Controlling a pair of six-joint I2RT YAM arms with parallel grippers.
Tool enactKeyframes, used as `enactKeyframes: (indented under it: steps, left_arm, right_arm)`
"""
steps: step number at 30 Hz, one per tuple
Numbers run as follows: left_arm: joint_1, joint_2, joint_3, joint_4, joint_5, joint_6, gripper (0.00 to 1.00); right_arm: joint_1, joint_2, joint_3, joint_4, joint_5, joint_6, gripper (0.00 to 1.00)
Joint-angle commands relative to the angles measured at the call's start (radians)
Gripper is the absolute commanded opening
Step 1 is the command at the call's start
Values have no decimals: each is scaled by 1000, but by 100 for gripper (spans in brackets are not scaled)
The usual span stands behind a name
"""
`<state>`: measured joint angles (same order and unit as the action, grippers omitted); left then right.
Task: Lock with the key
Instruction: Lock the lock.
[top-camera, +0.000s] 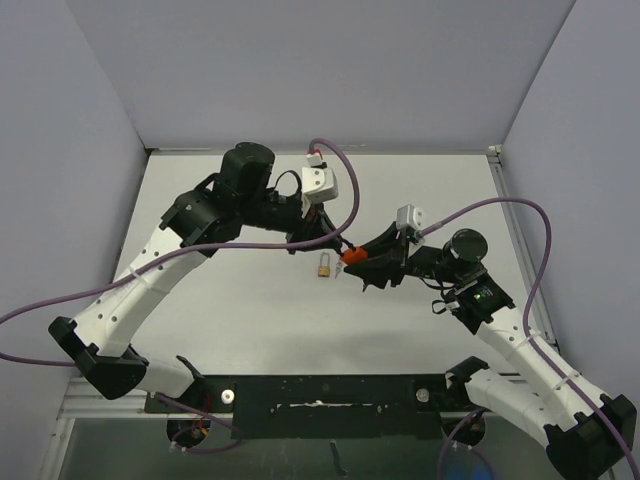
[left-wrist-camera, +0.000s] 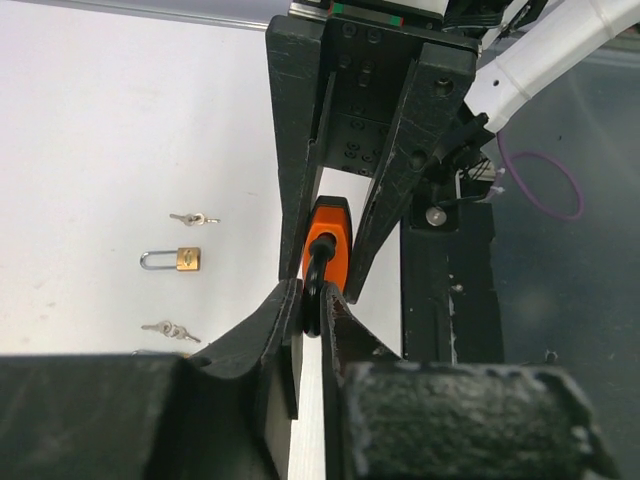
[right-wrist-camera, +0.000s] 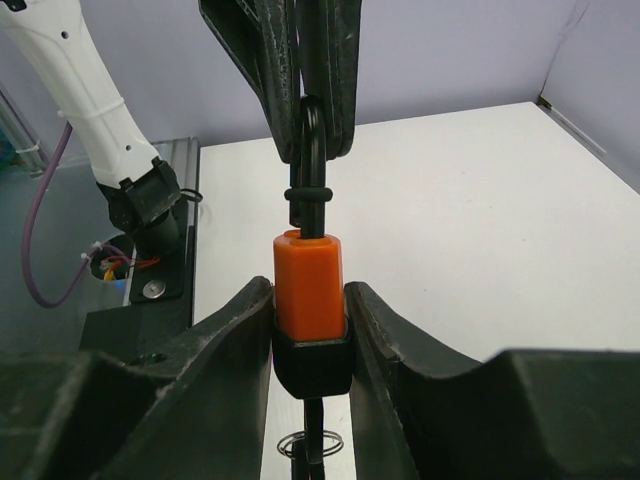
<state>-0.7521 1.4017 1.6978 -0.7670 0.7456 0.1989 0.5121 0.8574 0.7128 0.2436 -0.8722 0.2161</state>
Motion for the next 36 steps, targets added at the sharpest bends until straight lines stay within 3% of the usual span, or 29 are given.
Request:
enactKeyframes:
  steps: [1, 3, 6, 8, 22, 36]
  left_arm:
    - [-4, 16, 58, 12, 21, 12, 1]
    - [-4, 16, 63, 11, 24, 8, 2]
    - [-6, 16, 68, 5, 30, 16, 20]
    - [-9, 19, 74, -6, 30, 24, 23]
    - [-26, 59, 120, -89, 17, 60, 19]
    - [-29, 39, 106, -68, 1, 59, 18]
  right_arm:
    - [9, -23, 56, 62, 1, -6, 0]
    - [9, -20, 58, 55, -3, -10, 0]
    - [9, -20, 58, 56, -4, -10, 0]
    - [9, -23, 57, 56, -2, -10, 0]
    - [10, -33, 54, 59, 1, -7, 0]
    - [10, -31, 53, 62, 5, -7, 0]
